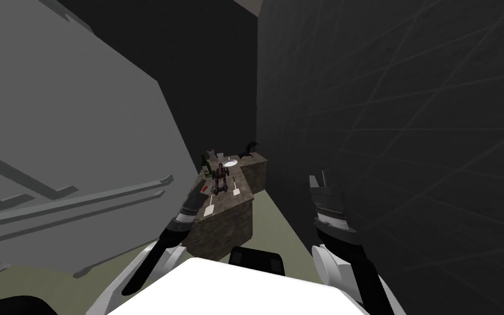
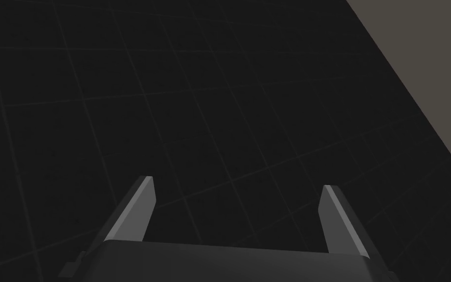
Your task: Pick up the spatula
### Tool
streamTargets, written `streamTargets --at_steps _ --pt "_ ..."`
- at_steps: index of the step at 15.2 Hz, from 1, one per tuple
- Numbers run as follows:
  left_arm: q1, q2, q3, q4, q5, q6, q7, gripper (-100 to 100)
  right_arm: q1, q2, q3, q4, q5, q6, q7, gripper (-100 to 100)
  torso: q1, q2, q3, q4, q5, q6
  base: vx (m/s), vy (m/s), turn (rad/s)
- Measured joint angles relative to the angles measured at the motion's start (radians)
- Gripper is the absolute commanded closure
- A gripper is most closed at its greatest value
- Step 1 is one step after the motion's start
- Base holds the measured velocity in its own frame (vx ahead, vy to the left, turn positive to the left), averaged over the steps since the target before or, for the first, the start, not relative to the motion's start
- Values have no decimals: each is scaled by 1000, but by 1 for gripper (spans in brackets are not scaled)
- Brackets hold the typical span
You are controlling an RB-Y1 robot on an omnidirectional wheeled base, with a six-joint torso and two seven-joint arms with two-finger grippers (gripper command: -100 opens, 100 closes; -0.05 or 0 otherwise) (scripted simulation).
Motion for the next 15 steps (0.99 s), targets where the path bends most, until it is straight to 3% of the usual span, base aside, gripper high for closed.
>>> streamTargets --at_steps 15 --pt "131 301 20 113 157 87 -51 -100 0 0 0 0 0 0 0 0 -1 -1 -1 0 0 0 13 -27 -76"
